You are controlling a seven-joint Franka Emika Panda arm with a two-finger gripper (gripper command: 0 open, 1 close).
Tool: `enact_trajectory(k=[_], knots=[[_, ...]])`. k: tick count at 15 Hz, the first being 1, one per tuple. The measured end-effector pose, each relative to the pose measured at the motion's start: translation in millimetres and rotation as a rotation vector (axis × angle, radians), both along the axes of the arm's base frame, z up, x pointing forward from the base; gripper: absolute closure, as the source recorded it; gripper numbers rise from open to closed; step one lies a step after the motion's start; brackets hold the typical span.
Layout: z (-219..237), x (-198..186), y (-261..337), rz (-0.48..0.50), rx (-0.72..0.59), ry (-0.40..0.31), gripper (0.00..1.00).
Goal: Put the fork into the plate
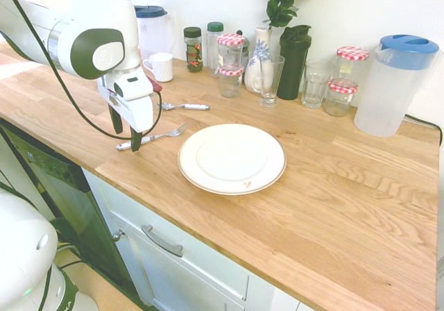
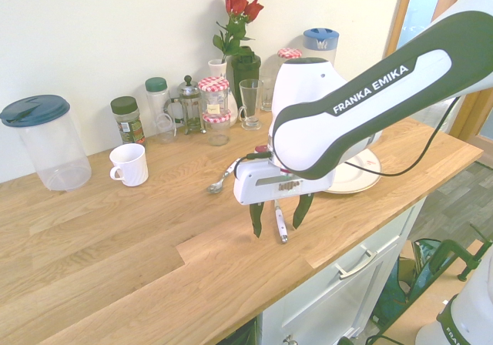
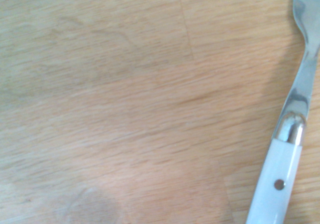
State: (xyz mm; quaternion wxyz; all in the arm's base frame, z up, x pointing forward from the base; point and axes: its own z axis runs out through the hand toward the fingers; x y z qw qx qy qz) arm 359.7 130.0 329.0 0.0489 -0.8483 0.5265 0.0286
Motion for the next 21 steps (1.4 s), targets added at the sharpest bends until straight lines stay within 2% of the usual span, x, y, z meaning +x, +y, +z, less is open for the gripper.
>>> enact_trajectory(k=[8, 21], knots=[[-1.3, 5.2, -15.4, -0.108, -0.043, 0.003, 1.00], [-5.6, 12.5, -12.7, -0.125, -0.054, -0.016, 1.00]])
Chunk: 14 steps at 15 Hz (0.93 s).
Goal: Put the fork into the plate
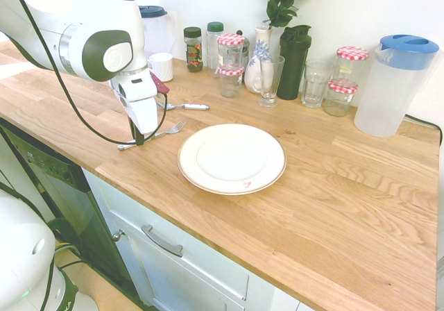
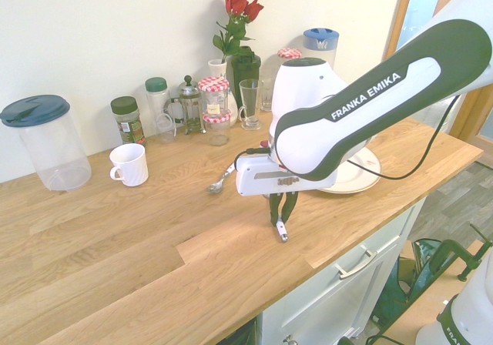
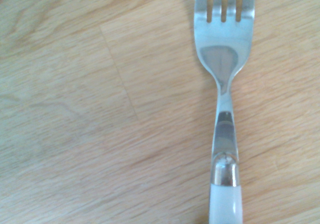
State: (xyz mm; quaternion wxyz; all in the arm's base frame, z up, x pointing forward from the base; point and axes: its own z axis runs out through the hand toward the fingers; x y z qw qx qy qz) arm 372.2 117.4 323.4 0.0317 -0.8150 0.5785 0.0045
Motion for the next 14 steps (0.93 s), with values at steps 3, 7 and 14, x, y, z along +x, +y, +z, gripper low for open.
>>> enact_trajectory(k=[3, 7, 14], knots=[[0.6, 0.1, 0.4, 0.000, 0.001, -0.004, 1.00], [12.8, -3.7, -10.8, -0.025, 0.006, -0.034, 1.00], [55.3, 1.0, -70.4, -0.091, 0.058, -0.095, 1.00]])
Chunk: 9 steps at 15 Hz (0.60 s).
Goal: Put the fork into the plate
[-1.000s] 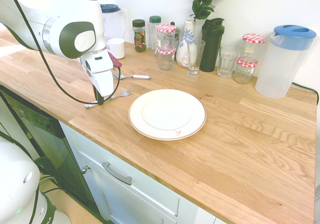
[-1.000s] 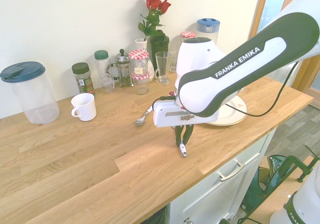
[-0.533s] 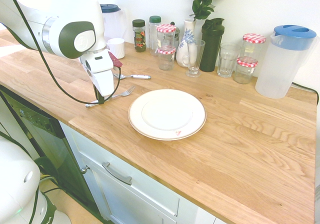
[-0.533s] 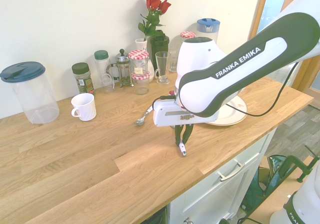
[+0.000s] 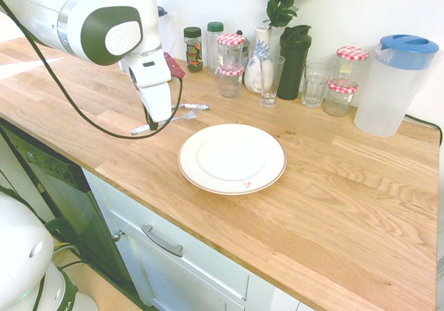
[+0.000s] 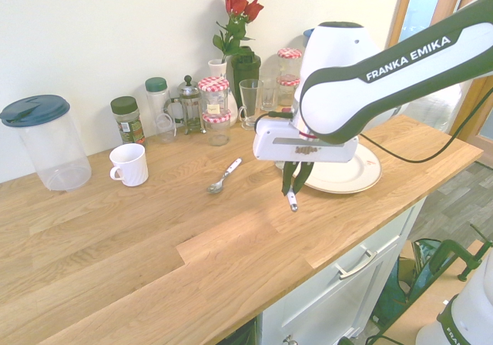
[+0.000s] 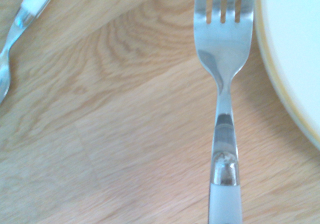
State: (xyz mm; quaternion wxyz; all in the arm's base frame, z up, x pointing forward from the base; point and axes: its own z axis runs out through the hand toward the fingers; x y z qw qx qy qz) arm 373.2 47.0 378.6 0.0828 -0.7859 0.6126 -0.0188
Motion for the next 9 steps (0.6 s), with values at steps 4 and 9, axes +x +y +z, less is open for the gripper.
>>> enact_trajectory(k=[4, 9], knots=[[-14.3, 5.4, -70.5, -0.008, 0.077, -0.003, 1.00], [-38.4, -7.4, -161.0, -0.040, 0.122, -0.021, 1.00]])
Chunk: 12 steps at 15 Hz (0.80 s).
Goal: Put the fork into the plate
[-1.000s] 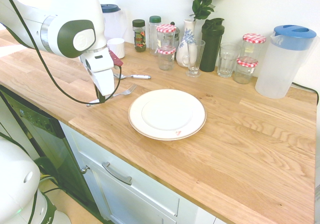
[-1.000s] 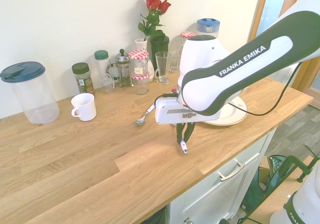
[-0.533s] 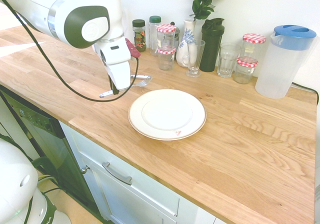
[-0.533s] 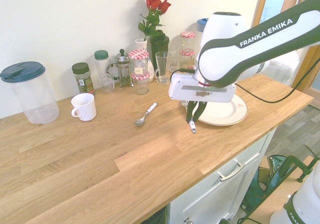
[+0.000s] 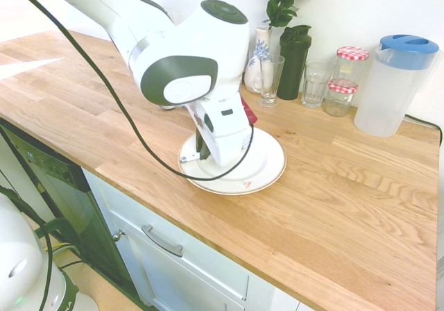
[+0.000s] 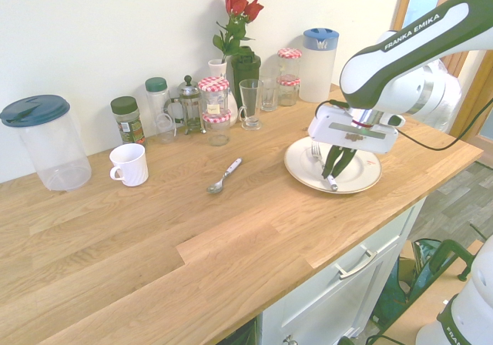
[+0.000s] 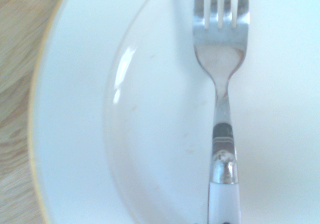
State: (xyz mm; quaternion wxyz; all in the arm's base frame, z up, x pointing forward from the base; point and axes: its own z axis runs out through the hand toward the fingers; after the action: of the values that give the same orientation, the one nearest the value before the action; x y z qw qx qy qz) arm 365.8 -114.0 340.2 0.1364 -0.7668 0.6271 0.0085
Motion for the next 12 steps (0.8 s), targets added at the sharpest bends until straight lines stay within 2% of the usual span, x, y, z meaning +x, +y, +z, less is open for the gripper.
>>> enact_trajectory(k=[6, 7, 12], knots=[[1.8, -6.2, -17.8, -0.020, -0.007, -0.008, 1.00], [2.0, -5.3, -15.5, -0.015, -0.010, -0.008, 0.00], [1.8, -4.3, -11.3, -0.011, -0.004, -0.004, 0.00]])
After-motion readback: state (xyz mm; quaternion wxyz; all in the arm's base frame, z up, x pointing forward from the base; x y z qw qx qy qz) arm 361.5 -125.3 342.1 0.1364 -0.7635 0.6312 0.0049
